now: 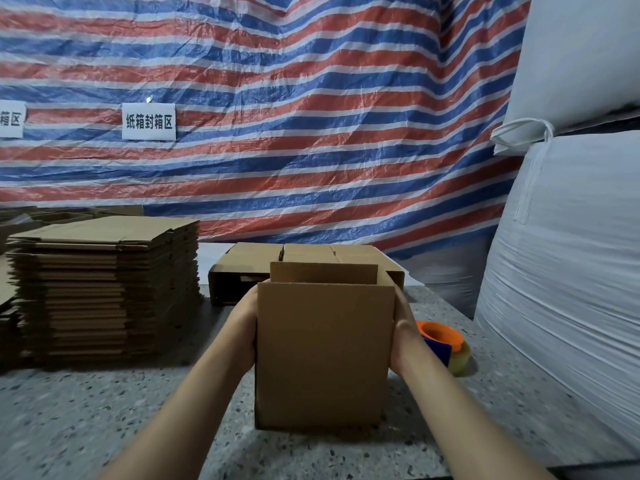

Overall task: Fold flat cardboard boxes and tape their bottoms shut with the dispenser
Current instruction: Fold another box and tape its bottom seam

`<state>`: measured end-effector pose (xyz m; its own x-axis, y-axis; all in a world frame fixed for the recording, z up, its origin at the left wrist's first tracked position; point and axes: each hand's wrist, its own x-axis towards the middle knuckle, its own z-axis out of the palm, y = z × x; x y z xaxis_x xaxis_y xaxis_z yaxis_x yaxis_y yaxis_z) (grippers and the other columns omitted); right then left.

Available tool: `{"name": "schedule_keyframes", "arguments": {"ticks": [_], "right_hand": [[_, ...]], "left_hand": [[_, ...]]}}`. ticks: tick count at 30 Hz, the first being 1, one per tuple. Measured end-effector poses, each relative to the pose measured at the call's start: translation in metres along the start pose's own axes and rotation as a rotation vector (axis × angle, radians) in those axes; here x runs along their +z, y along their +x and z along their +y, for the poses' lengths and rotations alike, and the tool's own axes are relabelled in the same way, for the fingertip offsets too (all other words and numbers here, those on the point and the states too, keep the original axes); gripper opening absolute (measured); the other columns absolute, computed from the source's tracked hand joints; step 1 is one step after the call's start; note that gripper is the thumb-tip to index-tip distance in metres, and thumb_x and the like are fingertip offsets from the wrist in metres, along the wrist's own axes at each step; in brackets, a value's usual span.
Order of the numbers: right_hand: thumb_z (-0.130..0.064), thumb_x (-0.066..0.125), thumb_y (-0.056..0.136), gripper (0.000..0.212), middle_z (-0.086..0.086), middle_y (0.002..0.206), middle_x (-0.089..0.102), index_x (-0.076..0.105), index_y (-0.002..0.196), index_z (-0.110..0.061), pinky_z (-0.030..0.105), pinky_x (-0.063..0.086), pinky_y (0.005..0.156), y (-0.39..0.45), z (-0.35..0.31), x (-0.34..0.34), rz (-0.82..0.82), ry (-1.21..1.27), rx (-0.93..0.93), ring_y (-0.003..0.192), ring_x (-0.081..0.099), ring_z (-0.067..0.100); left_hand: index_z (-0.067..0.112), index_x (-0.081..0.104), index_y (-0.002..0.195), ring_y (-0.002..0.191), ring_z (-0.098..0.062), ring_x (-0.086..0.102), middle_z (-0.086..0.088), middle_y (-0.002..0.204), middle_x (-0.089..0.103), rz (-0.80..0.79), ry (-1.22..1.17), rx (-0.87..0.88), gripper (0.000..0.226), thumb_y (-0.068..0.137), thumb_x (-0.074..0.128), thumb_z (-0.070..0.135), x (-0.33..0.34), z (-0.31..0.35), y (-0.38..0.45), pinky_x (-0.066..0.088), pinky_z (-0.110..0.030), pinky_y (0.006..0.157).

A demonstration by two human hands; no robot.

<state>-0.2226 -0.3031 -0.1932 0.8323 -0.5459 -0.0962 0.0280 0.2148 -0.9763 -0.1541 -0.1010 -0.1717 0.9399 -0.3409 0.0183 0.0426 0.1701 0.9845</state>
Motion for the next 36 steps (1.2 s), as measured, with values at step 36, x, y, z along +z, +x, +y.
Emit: {"name": "schedule_keyframes", "arguments": {"ticks": [36], "right_hand": [[-0.038,0.044,0.106,0.052,0.002,0.061,0.068,0.069,0.065,-0.019,0.021,0.049,0.043,0.020,-0.006,0.003,-0.146,0.083,0.042,0.047,0.063,0.011]], "left_hand": [[0.020,0.076,0.085,0.059,-0.018,0.066,-0.008,0.077,0.071,-0.090,-0.065,0.204,0.013,0.089,0.065,0.027,-0.018,-0.018,0.007,0.053,-0.027,0.048]]}}
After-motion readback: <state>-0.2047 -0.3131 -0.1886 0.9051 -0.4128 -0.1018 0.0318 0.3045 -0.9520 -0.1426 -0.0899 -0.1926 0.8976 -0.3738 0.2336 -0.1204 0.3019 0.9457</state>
